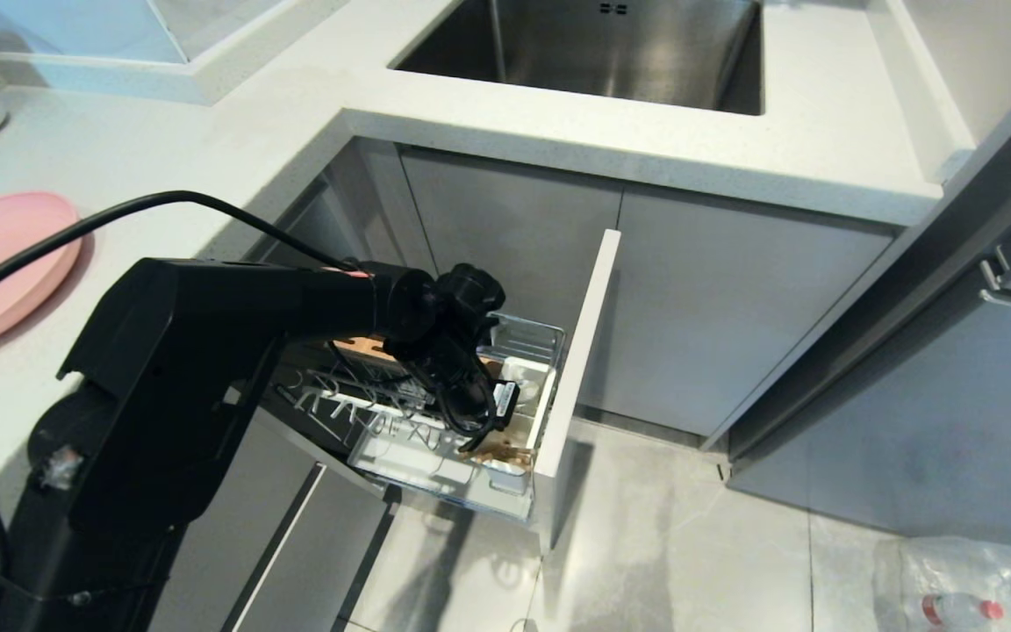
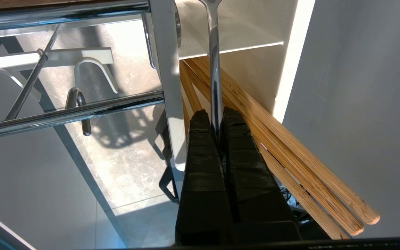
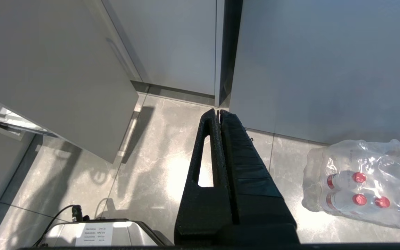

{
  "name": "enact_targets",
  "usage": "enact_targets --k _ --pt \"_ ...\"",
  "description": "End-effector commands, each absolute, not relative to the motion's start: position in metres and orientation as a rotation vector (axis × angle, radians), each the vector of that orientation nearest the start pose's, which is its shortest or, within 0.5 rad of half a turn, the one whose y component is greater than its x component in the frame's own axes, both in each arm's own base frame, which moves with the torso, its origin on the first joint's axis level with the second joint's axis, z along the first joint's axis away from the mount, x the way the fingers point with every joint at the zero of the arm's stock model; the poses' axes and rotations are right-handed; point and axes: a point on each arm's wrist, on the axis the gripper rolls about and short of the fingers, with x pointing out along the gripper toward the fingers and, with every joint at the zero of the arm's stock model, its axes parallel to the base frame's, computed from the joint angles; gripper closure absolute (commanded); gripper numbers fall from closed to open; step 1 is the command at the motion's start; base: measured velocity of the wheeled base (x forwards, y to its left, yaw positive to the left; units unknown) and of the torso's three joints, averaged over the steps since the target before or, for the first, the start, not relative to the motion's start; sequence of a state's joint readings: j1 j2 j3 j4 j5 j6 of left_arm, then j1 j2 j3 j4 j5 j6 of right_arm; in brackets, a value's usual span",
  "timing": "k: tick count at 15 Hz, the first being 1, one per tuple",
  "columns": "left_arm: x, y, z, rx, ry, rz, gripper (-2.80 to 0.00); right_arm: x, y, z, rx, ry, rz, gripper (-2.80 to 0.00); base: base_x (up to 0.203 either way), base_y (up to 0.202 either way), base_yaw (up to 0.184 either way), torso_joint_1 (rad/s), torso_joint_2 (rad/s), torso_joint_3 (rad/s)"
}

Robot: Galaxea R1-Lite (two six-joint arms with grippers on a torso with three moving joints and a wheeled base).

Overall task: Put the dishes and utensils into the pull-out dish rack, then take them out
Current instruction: Pick up the spoon and place it in the cupboard

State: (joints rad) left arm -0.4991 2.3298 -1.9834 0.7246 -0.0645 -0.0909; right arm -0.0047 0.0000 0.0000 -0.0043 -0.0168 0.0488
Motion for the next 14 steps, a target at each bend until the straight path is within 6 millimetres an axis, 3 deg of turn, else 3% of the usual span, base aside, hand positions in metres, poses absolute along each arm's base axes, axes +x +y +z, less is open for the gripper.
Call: enact_targets --k 1,6,7,8,14 --pt "0.3905 -0.2142 0.1384 0.154 1.085 -0.457 0.00 -0.0227 -0.0003 0.0760 0.049 -0.004 -0.021 0.00 0.000 0.000 0.000 0.000 0.00 0.000" --pt "0.3905 -0.2140 0.1383 0.159 1.084 -0.448 0.00 -0.0227 -0.0003 0.0760 0.049 -0.004 -0.021 0.00 0.000 0.000 0.000 0.000 0.00 0.000" --pt "0.3905 -0.2139 0.1383 0.161 1.084 -0.444 -0.57 -0.0227 -0.0003 0.0760 0.050 -0.004 -0.021 0.00 0.000 0.000 0.000 0.000 0.00 0.000" --pt "0.3905 -0.2139 0.1383 0.161 1.084 -0.444 -2.80 -0.0227 -0.0003 0.0760 0.049 -0.004 -0.021 0.00 0.000 0.000 0.000 0.000 0.00 0.000" --pt "0.3897 -0.2131 0.1417 0.165 1.074 -0.432 -2.80 -0.0227 -0.0003 0.0760 0.049 -0.004 -0.021 0.00 0.000 0.000 0.000 0.000 0.00 0.000"
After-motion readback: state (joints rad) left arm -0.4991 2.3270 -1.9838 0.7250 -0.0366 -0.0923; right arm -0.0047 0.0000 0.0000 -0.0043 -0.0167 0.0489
